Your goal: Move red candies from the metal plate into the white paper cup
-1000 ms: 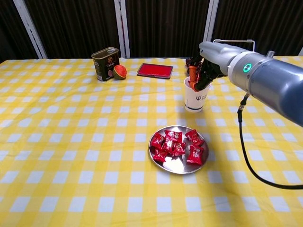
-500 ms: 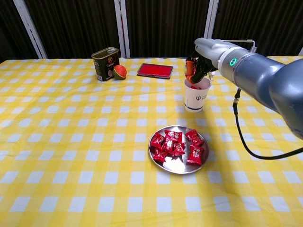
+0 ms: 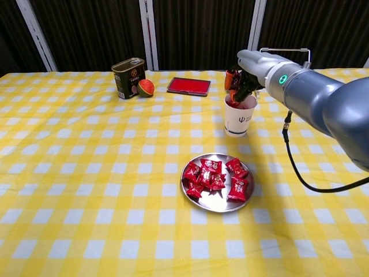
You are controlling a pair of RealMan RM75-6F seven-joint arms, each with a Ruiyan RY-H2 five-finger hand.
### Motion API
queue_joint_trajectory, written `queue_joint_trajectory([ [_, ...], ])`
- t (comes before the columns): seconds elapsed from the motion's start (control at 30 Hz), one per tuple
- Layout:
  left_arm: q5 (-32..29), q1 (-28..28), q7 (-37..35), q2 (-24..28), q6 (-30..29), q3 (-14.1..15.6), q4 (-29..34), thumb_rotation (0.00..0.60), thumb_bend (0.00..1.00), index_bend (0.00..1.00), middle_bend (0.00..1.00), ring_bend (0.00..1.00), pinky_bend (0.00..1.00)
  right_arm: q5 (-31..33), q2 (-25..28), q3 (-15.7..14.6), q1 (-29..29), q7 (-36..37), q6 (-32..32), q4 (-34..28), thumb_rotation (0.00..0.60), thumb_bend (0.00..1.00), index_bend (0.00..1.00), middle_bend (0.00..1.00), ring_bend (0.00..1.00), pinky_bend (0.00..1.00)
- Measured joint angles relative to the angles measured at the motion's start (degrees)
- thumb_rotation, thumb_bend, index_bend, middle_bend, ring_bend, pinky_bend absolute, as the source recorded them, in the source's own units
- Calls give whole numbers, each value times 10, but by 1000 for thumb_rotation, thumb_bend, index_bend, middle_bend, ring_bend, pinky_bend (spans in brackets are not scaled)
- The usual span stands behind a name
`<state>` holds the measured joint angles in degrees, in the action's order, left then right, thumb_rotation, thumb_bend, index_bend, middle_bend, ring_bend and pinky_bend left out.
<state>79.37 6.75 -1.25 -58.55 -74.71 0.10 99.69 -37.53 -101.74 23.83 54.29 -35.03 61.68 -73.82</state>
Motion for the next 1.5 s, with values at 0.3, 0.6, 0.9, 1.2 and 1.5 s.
queue_joint_trajectory([
  [0.3,4,-1,0,-1,-3,0,-2,600,27,0,0,0,0,-14,21,-4,-13,3,21,-47,600,536,398,868,889,1000],
  [0.6,6,-2,-1,-1,-6,1,-4,600,27,0,0,0,0,-37,78,-43,-52,-3,44,-182,600,423,353,868,868,998],
  [0.9,-2,-4,-16,6,-3,0,5,600,27,0,0,0,0,-49,135,-134,-99,-36,65,-333,600,351,234,838,837,983],
  [1.2,5,-7,-12,3,-12,0,0,600,27,0,0,0,0,-40,116,-180,-117,-59,81,-358,600,350,234,838,837,982],
  [1.5,6,-7,-11,2,-12,0,-2,600,27,0,0,0,0,-44,64,-192,-120,-59,81,-316,600,348,234,838,837,983],
])
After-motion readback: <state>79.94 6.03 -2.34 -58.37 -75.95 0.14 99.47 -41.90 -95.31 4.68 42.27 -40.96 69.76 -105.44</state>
